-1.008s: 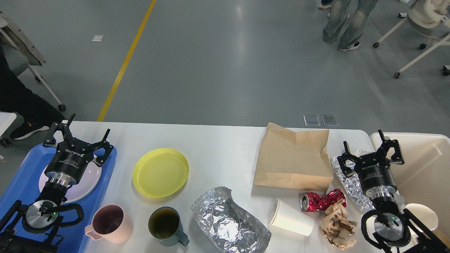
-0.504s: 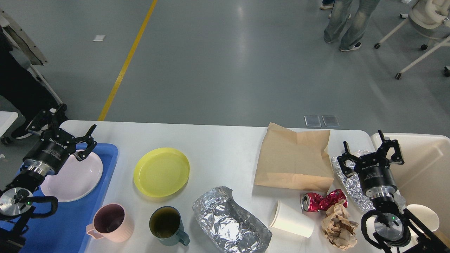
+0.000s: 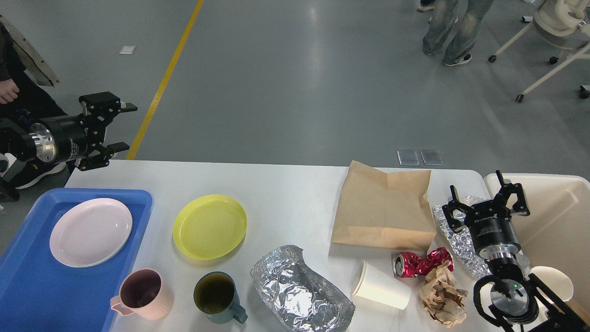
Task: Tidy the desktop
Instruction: 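Move the left gripper down toward the pink mug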
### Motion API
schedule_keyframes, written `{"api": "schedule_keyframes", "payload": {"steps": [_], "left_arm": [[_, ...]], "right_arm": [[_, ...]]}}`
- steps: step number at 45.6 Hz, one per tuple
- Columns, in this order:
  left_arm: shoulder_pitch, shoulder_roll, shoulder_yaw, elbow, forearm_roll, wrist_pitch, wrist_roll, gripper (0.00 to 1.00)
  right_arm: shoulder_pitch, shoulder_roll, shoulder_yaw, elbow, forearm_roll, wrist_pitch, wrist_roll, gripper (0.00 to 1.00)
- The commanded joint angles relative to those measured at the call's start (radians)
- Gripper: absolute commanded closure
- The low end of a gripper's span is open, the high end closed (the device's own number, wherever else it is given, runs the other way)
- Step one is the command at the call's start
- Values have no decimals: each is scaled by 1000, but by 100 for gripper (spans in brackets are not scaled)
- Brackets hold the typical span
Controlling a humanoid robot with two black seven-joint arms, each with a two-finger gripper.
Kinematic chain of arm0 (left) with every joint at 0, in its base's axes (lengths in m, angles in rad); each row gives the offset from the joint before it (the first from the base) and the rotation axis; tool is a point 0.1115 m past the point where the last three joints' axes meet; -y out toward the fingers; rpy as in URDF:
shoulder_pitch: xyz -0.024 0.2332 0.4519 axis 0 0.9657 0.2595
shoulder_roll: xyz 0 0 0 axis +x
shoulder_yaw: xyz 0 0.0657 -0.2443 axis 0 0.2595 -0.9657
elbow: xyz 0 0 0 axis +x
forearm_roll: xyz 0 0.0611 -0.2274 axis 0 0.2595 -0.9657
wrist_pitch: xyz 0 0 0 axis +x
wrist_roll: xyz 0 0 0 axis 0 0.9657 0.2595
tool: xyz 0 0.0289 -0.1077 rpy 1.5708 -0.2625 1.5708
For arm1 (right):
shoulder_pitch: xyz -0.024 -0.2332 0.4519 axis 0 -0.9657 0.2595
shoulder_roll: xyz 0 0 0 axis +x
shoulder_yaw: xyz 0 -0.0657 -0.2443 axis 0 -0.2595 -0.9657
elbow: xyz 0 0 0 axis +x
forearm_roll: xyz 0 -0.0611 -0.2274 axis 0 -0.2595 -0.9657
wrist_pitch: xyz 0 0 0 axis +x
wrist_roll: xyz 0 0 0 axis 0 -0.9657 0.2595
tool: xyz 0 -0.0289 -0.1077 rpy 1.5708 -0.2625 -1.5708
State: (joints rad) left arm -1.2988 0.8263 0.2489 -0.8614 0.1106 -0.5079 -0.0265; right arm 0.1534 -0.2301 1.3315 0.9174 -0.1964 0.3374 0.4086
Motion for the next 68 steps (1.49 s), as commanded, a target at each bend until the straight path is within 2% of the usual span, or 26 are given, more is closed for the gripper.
{"api": "schedule_keyframes", "payload": {"steps": [1, 4, 7, 12, 14, 23, 30, 35, 39, 42, 46, 53, 61, 68], "left_arm": [[-285, -87, 385, -13, 0, -32, 3, 3], [-407, -151, 611, -30, 1, -34, -1, 3], [-555, -261, 809, -103, -3, -32, -15, 3], [-738, -395, 1006, -212, -5, -35, -4, 3], [-795, -424, 1032, -241, -5, -49, -1, 4], [-1033, -489, 1082, -405, -69, -236, -1, 4], [-1261, -578, 1213, -614, -206, -276, -4, 5], [-1385, -598, 1244, -757, -230, -308, -4, 5], [-1482, -599, 1248, -841, -233, -366, -18, 5], [-1543, -599, 1256, -881, -252, -399, -46, 5], [-1591, -601, 1297, -890, -258, -408, -67, 5], [-1570, -621, 1323, -883, -264, -405, -61, 4], [-1479, -616, 1326, -835, -256, -425, -59, 4], [-1369, -601, 1354, -800, -259, -396, -66, 4]], "right_arm": [[0, 0, 0, 0, 0, 0, 1, 0], [0, 0, 0, 0, 0, 0, 1, 0], [0, 0, 0, 0, 0, 0, -1, 0], [0, 0, 0, 0, 0, 0, 1, 0], [0, 0, 0, 0, 0, 0, 1, 0], [0, 0, 0, 0, 0, 0, 1, 0], [0, 0, 0, 0, 0, 0, -1, 0], [0, 0, 0, 0, 0, 0, 1, 0], [0, 0, 0, 0, 0, 0, 1, 0], [0, 0, 0, 0, 0, 0, 1, 0], [0, 0, 0, 0, 0, 0, 1, 0], [0, 0, 0, 0, 0, 0, -1, 0], [0, 0, 0, 0, 0, 0, 1, 0], [0, 0, 0, 0, 0, 0, 1, 0]]}}
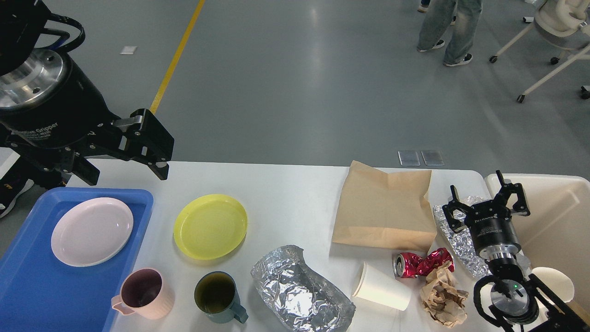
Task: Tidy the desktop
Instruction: 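Move the left gripper down toward the pink mug, then grasp the pink mug with the left gripper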
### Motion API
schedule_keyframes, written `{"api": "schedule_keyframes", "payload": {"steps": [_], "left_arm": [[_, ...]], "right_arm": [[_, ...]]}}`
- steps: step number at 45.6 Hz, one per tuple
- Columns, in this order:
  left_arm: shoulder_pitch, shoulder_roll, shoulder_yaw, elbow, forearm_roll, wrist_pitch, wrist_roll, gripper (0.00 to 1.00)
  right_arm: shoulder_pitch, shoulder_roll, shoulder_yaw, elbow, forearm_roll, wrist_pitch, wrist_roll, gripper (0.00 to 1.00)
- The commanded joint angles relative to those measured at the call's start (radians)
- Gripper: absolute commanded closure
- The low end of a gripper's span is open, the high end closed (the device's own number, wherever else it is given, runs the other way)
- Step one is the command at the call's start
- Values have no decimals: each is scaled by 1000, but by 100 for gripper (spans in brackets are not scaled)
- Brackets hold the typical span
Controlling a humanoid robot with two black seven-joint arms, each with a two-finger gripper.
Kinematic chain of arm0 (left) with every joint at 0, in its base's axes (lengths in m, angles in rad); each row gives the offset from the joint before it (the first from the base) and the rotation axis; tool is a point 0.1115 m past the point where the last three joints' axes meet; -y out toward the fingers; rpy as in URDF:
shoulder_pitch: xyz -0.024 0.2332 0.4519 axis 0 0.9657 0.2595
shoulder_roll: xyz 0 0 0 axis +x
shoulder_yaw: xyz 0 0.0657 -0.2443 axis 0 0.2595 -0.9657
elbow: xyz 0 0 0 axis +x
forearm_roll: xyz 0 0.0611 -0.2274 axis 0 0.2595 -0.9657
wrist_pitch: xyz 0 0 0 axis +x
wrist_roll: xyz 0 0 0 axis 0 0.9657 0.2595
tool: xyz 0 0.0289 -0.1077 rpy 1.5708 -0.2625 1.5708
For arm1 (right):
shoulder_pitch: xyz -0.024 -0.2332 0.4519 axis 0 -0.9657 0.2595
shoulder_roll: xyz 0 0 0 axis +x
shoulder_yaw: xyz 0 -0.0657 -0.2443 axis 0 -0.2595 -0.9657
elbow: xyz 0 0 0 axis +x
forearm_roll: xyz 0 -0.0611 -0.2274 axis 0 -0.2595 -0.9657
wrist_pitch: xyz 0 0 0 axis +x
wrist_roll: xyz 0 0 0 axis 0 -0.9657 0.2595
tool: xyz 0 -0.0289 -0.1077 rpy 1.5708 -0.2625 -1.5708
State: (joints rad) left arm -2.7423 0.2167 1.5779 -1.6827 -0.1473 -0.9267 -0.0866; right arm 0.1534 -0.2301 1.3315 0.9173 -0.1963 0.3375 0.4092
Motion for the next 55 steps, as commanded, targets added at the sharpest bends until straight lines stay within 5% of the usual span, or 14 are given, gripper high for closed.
{"api": "schedule_keyframes", "payload": {"steps": [1, 9, 24, 32, 55], "left_arm": [[96, 10, 31, 24, -2, 34, -10, 4], [292, 50, 24, 34, 17, 98, 8, 4], [742, 268, -173, 135, 362, 391, 51, 6], [1022, 300, -315, 202, 489, 586, 120, 6], [1213, 283, -371, 359, 601, 614, 139, 8]], "right_arm": [[0, 0, 0, 0, 0, 0, 0, 0], [0, 0, 0, 0, 0, 0, 0, 0], [0, 0, 0, 0, 0, 0, 0, 0], [0, 0, 0, 0, 0, 0, 0, 0], [0, 0, 0, 0, 0, 0, -1, 0]]}}
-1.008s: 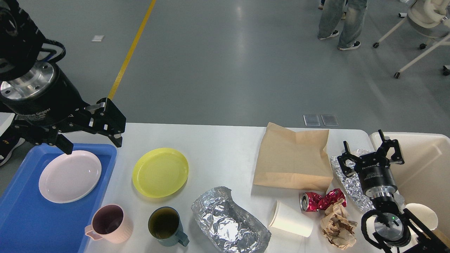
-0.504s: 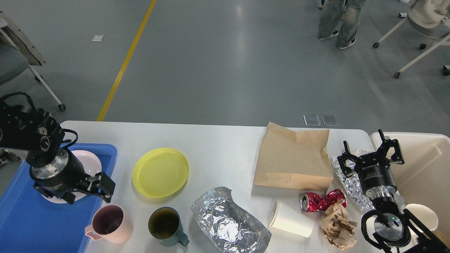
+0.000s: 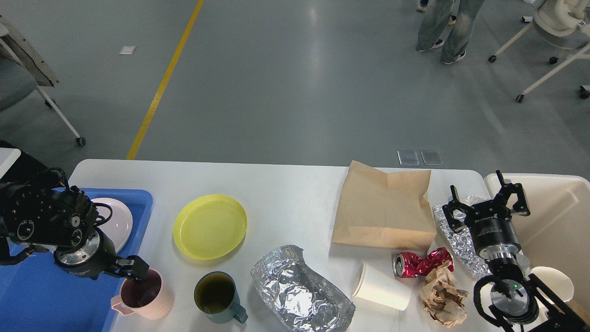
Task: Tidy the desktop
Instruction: 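Grasp the pink mug with the left gripper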
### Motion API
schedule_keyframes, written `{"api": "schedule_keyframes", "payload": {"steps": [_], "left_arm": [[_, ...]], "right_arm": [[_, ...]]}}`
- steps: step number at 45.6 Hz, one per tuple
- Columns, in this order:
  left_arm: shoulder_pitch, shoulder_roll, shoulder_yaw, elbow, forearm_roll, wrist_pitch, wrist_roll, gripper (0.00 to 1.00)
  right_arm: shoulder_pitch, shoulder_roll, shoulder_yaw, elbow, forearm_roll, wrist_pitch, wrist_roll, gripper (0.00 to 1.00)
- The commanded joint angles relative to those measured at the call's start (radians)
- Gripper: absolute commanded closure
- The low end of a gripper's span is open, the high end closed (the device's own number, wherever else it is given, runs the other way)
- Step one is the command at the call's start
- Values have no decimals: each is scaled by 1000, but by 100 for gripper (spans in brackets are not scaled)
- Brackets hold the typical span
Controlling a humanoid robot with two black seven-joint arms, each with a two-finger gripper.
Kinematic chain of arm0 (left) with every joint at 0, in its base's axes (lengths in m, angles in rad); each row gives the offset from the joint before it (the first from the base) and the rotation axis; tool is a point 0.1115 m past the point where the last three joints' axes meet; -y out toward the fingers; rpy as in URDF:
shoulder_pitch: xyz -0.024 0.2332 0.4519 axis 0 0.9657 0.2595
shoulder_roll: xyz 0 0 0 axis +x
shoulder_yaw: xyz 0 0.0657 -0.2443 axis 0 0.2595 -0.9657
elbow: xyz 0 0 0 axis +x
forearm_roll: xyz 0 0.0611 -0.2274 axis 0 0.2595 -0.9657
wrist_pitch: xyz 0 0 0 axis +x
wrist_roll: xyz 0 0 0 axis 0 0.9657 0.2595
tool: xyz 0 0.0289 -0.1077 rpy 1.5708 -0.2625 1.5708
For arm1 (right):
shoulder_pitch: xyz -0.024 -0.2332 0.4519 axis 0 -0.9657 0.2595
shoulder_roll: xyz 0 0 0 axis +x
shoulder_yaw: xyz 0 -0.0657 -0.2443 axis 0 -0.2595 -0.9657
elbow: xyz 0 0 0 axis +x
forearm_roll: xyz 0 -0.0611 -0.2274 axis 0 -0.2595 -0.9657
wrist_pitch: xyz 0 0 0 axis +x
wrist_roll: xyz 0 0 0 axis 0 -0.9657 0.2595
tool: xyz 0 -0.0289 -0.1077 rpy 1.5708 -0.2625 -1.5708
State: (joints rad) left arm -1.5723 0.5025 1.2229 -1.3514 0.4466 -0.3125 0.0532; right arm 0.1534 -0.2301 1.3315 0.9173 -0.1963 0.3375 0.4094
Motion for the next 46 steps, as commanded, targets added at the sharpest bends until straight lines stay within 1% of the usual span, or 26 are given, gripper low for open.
{"api": "schedule_keyframes", "payload": {"steps": [1, 8, 12, 13, 16, 19, 24, 30, 33, 34, 36, 38, 40, 41, 45, 46], "left_arm": [[52, -2, -17, 32, 7, 0, -1, 8], [109, -6, -62, 72, 21, 1, -1, 12], [126, -7, -97, 81, 23, 1, -1, 19], [127, -7, -100, 81, 23, 0, -1, 22], [127, -7, -100, 81, 23, 0, -1, 35], [132, -7, -102, 83, 21, 0, -1, 45], [133, -7, -103, 87, 21, 0, -1, 47], [137, -7, -103, 97, 21, -2, 0, 57], [144, -7, -103, 106, 21, -2, 0, 63], [146, -7, -103, 107, 21, -2, 2, 67], [147, -7, -102, 109, 21, -4, 0, 78], [147, -7, -102, 109, 21, -10, 0, 84], [149, -7, -102, 107, 21, -13, 0, 92], [150, -7, -102, 109, 21, -14, 0, 95], [150, -7, -102, 107, 21, -16, 0, 96], [150, -7, -102, 107, 21, -16, 0, 98]], "right_arm": [[0, 0, 0, 0, 0, 0, -1, 0], [0, 0, 0, 0, 0, 0, 0, 0], [0, 0, 0, 0, 0, 0, -1, 0], [0, 0, 0, 0, 0, 0, 0, 0], [0, 0, 0, 0, 0, 0, 0, 0], [0, 0, 0, 0, 0, 0, 0, 0], [0, 0, 0, 0, 0, 0, 0, 0], [0, 0, 0, 0, 0, 0, 0, 0], [0, 0, 0, 0, 0, 0, -1, 0], [0, 0, 0, 0, 0, 0, -1, 0], [0, 0, 0, 0, 0, 0, 0, 0], [0, 0, 0, 0, 0, 0, 0, 0], [0, 0, 0, 0, 0, 0, 0, 0], [0, 0, 0, 0, 0, 0, 0, 0], [0, 0, 0, 0, 0, 0, 0, 0], [0, 0, 0, 0, 0, 0, 0, 0]]}}
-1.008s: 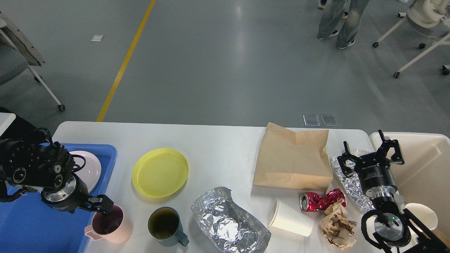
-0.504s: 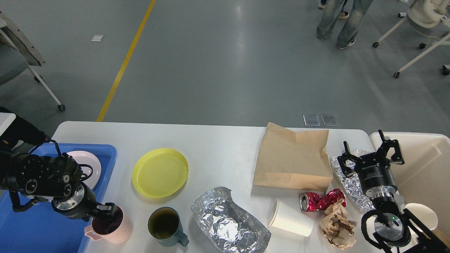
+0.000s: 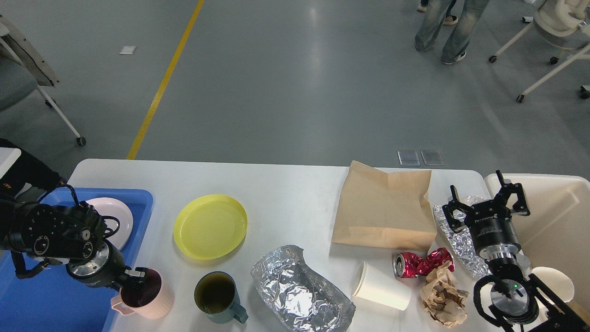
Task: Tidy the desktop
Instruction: 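Grasp the pink mug with the left gripper, then lift the pink mug and set it at the tray's near corner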
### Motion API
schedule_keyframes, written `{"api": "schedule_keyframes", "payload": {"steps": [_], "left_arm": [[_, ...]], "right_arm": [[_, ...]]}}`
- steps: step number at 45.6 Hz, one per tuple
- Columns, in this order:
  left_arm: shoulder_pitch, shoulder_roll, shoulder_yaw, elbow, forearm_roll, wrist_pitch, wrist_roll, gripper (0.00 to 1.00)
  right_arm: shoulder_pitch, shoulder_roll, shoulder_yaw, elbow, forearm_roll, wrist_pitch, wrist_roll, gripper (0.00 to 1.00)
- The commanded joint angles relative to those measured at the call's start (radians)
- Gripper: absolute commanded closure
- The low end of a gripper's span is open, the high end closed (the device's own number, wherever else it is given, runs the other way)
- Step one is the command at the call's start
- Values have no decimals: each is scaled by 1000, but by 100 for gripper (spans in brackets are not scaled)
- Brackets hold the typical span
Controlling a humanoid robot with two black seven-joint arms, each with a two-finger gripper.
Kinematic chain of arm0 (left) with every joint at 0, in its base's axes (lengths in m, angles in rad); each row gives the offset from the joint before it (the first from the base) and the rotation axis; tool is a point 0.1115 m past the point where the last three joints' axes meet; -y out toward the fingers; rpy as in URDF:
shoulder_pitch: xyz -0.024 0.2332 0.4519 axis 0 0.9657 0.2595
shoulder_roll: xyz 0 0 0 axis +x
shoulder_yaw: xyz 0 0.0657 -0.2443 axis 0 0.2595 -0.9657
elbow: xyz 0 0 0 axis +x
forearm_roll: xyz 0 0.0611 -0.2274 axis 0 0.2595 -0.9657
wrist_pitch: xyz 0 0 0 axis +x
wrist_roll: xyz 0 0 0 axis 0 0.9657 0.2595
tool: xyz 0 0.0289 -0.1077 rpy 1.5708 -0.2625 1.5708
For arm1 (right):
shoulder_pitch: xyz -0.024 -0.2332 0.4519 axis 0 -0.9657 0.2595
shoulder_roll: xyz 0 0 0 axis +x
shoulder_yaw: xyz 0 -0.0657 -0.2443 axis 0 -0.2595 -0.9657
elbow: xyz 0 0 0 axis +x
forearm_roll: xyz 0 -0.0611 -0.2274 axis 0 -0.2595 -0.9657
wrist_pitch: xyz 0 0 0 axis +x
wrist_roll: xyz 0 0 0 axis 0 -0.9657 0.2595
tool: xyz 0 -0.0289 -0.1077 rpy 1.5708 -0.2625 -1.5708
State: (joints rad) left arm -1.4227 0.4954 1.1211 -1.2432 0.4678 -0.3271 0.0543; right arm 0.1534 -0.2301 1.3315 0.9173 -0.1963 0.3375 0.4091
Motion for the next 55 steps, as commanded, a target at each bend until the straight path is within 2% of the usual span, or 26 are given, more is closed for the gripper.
{"api": "schedule_keyframes", "payload": {"steps": [1, 16, 20, 28, 33, 43, 49, 55], "left_arm": [[1, 0, 0, -1, 0, -1, -1, 98], [-15, 8, -1, -4, -11, -7, -2, 100], [-45, 15, 3, -12, -11, -67, -5, 100], [-251, 109, 16, -54, -12, -306, -7, 100], [-419, 138, 52, -128, -15, -409, -1, 100], [-844, 117, 272, -330, -86, -438, -10, 100], [-1076, 13, 384, -421, -194, -466, -33, 100], [-1113, -52, 414, -430, -273, -486, -82, 100]], "right_arm": [[0, 0, 0, -1, 0, 0, 0, 0], [0, 0, 0, 0, 0, 0, -1, 0], [0, 0, 0, 0, 0, 0, 0, 0], [0, 0, 0, 0, 0, 0, 0, 0], [0, 0, 0, 0, 0, 0, 0, 0], [0, 0, 0, 0, 0, 0, 0, 0], [0, 0, 0, 0, 0, 0, 0, 0], [0, 0, 0, 0, 0, 0, 0, 0]]}}
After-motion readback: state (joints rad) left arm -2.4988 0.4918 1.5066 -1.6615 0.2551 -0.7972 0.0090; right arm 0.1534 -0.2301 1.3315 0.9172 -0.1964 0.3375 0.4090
